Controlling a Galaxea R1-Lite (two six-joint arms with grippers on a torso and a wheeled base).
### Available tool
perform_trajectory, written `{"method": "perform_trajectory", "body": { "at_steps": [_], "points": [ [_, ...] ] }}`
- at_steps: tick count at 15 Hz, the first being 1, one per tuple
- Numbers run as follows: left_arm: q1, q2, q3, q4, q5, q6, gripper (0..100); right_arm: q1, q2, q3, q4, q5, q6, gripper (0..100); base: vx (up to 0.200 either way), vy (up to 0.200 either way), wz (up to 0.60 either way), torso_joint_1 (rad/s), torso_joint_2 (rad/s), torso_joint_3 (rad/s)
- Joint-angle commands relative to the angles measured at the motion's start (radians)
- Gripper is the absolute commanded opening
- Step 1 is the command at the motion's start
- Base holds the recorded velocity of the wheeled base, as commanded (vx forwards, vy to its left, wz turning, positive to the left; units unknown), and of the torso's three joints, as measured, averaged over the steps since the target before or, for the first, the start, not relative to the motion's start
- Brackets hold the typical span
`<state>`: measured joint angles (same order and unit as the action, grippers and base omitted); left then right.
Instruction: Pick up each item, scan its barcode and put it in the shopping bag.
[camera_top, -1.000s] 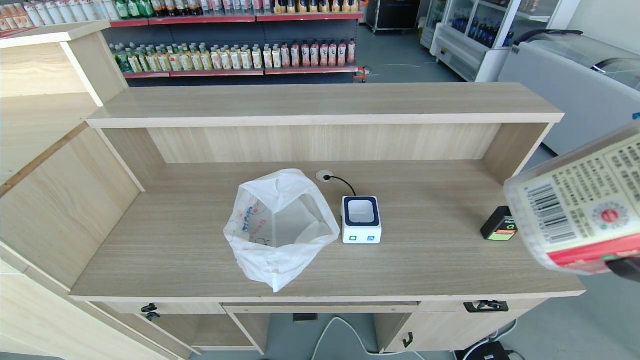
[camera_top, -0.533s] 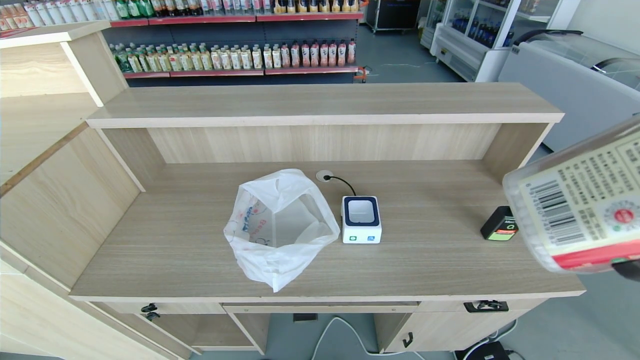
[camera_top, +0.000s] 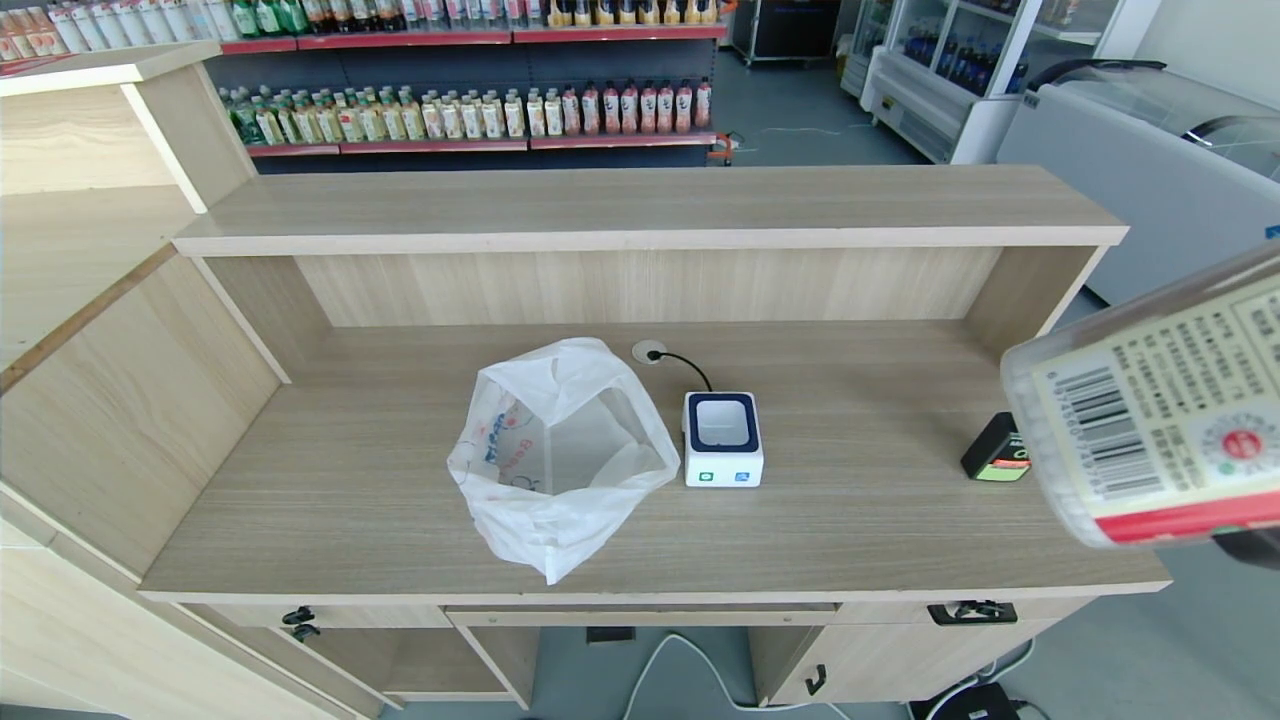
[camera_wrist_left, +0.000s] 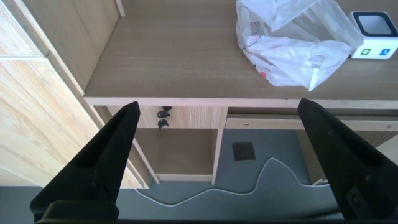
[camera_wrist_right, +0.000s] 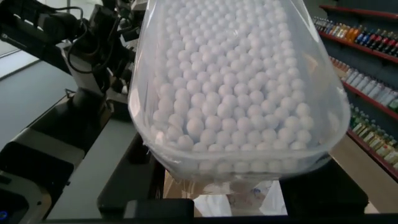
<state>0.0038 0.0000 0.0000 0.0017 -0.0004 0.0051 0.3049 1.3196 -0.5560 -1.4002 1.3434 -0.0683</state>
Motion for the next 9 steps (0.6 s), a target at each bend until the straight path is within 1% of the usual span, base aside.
{"method": "perform_trajectory", "body": {
  "at_steps": [1, 5, 6, 7, 8, 9],
  "points": [
    [0.001, 0.0, 0.0, 0.0, 0.0, -0.001, 100, -0.001, 0.015, -0.01, -0.005, -0.001, 0.001, 0, 0.0, 0.0, 0.0, 0.0, 0.0, 0.0],
    [0.001, 0.0, 0.0, 0.0, 0.0, -0.001, 100, -0.004, 0.021, -0.022, 0.001, -0.015, 0.001, 0, 0.0, 0.0, 0.0, 0.0, 0.0, 0.0],
    [0.001, 0.0, 0.0, 0.0, 0.0, -0.001, 100, -0.02, 0.033, -0.022, 0.043, -0.148, 0.005, 0, 0.0, 0.0, 0.0, 0.0, 0.0, 0.0],
    [0.001, 0.0, 0.0, 0.0, 0.0, 0.001, 100, -0.059, 0.038, -0.024, 0.109, -0.202, 0.004, 0, 0.0, 0.0, 0.0, 0.0, 0.0, 0.0],
    [0.001, 0.0, 0.0, 0.0, 0.0, -0.001, 100, -0.128, 0.05, -0.025, 0.179, -0.236, 0.001, 0, 0.0, 0.0, 0.0, 0.0, 0.0, 0.0],
    [0.001, 0.0, 0.0, 0.0, 0.0, 0.001, 100, -0.179, 0.076, -0.022, 0.211, -0.29, 0.001, 0, 0.0, 0.0, 0.0, 0.0, 0.0, 0.0]
  ]
}}
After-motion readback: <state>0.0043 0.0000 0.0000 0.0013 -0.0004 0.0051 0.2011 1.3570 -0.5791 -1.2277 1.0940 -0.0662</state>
